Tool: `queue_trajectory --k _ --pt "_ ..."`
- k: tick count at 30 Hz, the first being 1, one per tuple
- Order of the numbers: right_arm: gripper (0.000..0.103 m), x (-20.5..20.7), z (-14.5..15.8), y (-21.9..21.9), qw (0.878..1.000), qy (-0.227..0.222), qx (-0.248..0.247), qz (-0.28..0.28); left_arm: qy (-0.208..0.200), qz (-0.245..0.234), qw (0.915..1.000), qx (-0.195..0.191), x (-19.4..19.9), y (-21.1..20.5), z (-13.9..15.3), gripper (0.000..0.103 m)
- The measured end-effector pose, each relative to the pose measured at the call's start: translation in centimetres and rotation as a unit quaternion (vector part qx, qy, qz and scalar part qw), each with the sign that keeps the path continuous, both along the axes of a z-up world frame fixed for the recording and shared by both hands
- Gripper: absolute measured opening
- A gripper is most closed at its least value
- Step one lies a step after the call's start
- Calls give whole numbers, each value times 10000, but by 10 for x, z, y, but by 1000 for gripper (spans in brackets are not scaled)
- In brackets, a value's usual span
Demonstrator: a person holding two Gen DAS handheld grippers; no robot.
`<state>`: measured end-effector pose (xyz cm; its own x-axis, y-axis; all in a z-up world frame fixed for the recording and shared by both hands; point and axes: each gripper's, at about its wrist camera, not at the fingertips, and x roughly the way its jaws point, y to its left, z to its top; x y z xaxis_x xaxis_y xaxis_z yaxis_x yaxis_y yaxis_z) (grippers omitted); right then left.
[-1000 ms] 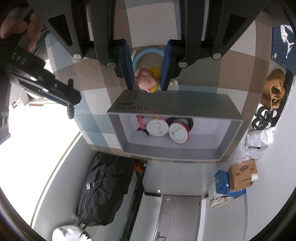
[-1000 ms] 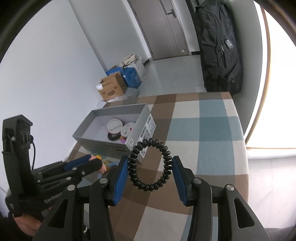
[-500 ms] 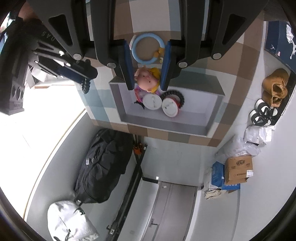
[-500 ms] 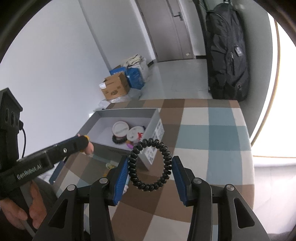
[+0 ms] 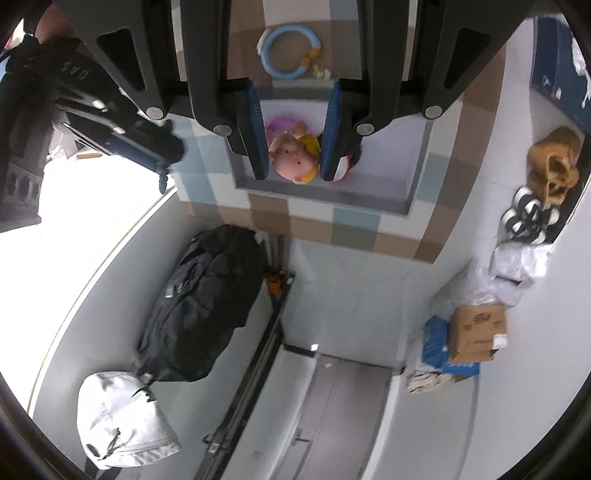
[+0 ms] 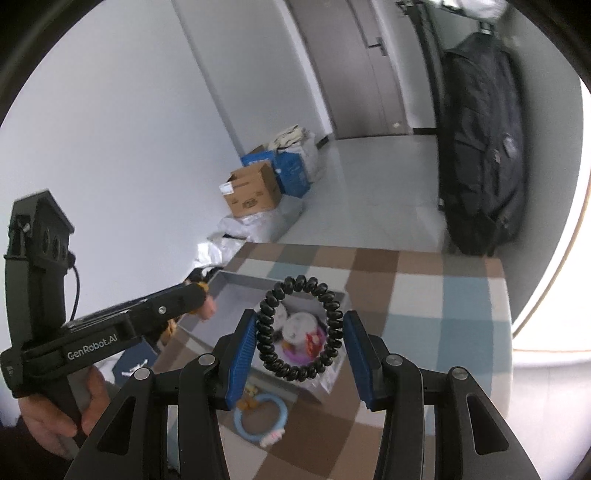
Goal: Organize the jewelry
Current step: 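Grasp the pink pig toy with the left tool while the right carries the bracelet to the box, then lower the pig toy and bracelet into the gray box and open both tools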
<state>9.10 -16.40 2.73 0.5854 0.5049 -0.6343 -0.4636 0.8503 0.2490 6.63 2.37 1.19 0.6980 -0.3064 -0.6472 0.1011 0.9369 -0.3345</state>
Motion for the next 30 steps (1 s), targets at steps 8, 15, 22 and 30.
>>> queue_trajectory --k 8,15,22,30 --pt "46 29 -18 21 9993 60 -235 300 167 -49 9998 67 24 -1 -17 23" --pt "46 39 -34 25 9987 272 -170 390 455 9 9988 -186 39 11 -30 23" --pt "46 46 -39 26 9982 324 -89 487 605 42 9978 -280 47 12 -36 23" --pt "48 47 -39 25 9979 385 -15 530 711 9 9966 -408 52 12 -40 23"
